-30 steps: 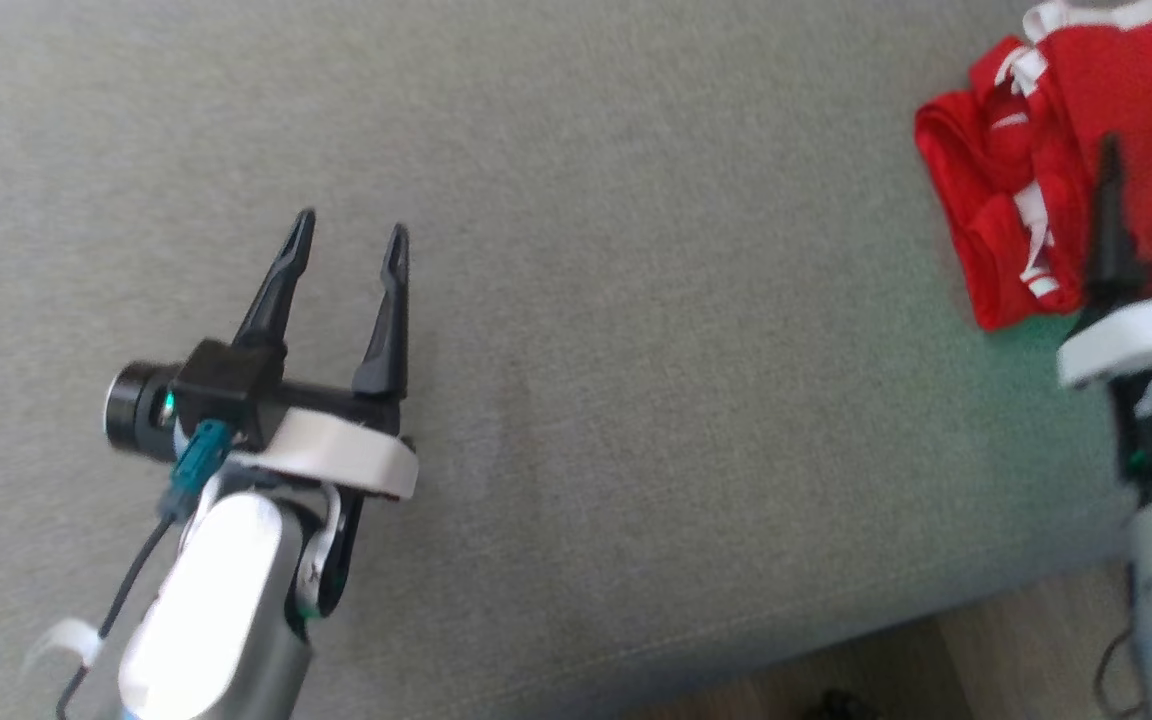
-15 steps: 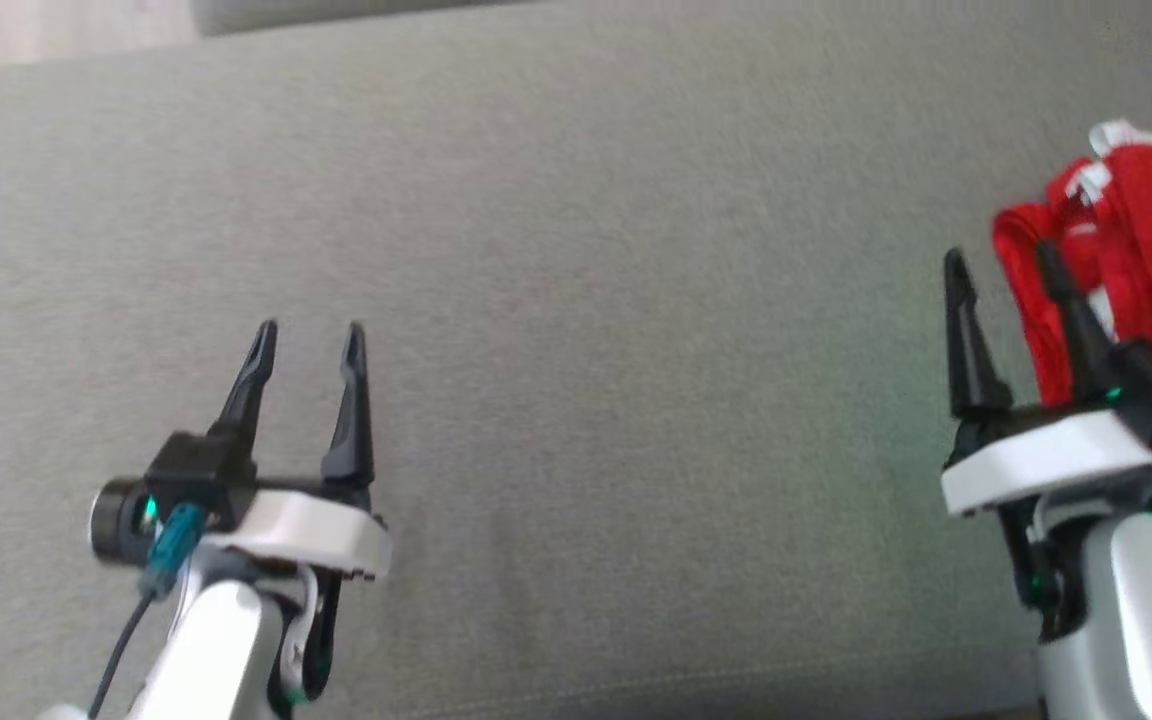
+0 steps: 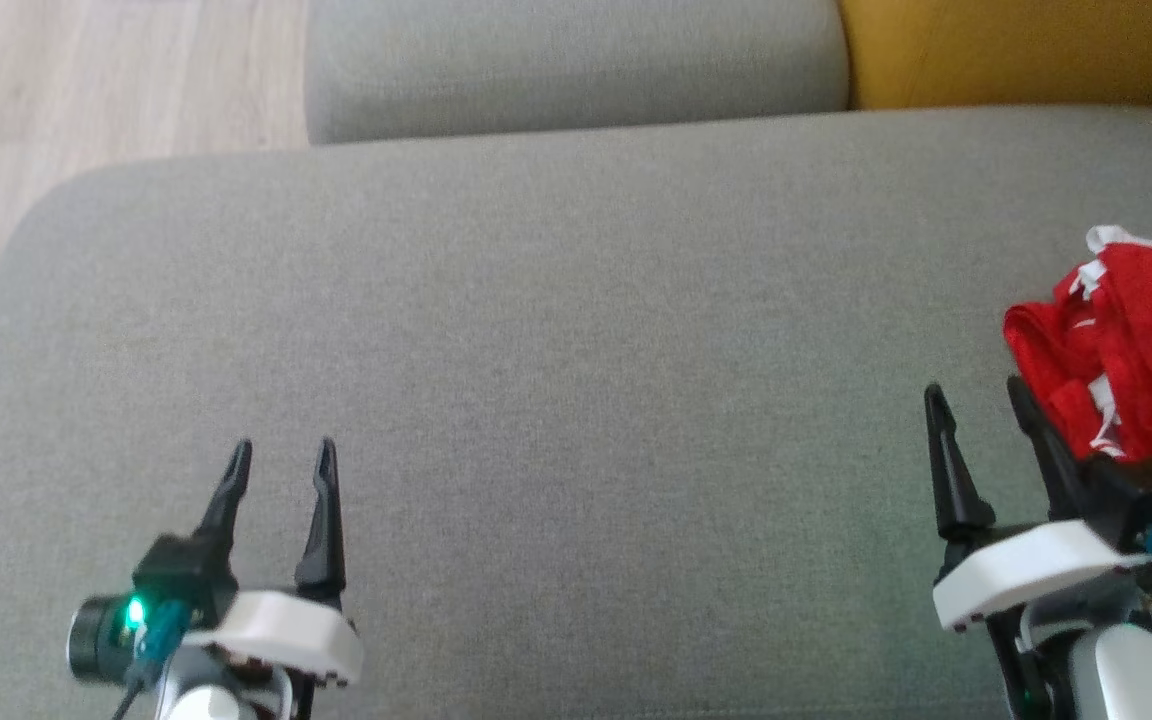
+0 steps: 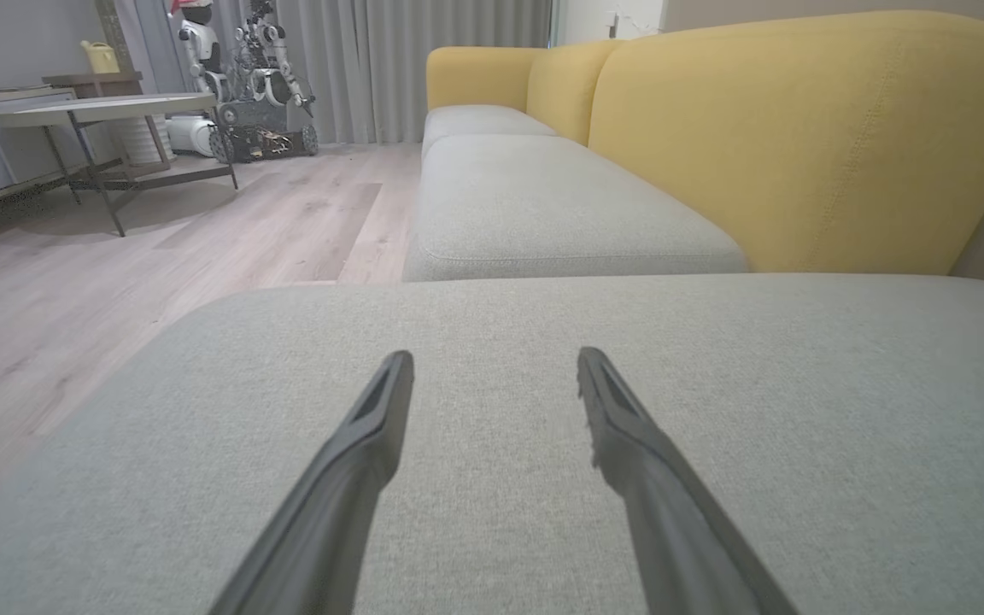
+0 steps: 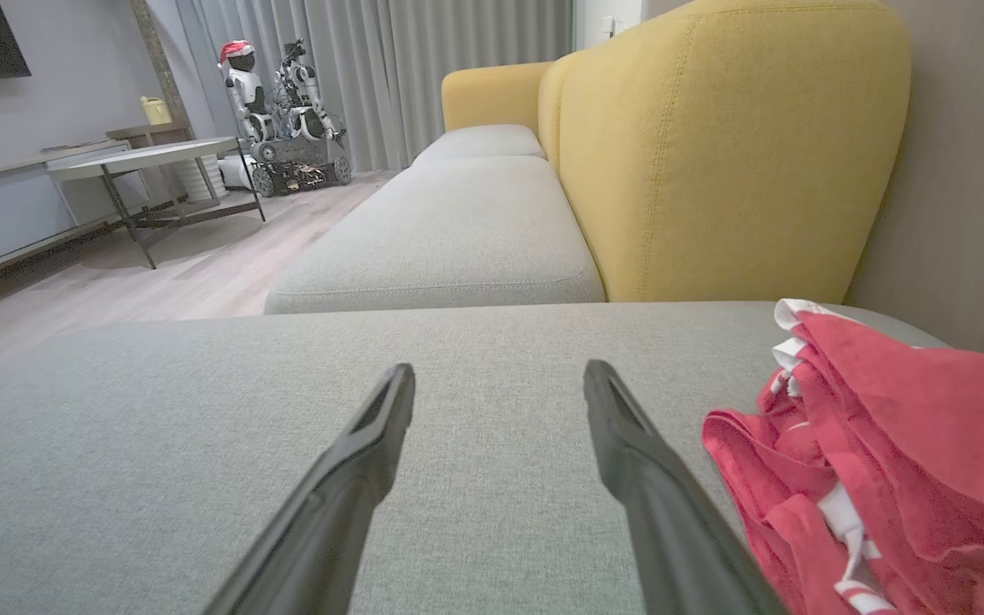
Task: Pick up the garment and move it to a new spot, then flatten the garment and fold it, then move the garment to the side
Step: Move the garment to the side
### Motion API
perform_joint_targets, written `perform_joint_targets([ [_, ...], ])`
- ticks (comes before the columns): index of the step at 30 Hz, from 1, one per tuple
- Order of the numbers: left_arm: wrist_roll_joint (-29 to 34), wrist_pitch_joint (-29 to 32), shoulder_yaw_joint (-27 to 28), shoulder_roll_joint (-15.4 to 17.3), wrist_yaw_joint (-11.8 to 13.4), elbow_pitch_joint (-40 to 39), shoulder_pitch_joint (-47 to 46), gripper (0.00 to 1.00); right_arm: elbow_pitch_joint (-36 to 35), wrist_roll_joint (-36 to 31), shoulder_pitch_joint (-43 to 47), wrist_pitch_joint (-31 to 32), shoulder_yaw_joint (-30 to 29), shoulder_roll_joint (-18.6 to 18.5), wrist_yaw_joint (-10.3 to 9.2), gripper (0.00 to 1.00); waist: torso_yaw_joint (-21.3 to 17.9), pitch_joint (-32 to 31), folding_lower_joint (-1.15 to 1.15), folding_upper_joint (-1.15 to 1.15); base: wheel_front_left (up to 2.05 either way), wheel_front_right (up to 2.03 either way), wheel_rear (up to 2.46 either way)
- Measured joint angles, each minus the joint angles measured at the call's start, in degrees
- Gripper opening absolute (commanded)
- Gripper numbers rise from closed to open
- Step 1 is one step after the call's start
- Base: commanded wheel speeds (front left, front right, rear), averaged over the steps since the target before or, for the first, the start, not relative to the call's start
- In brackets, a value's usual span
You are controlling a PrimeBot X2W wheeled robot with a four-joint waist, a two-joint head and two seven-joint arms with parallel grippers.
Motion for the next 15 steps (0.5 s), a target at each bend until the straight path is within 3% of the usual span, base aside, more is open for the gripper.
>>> perform_joint_targets([
  [15,-0.4,1.6,-0.1,1.7,1.5,-2.2,4.4,1.0,-1.3,0.1,3.8,1.4,0.0,0.2,0.0,1.0,1.3,-3.4,0.0,0.0,0.0,0.0,0.0],
])
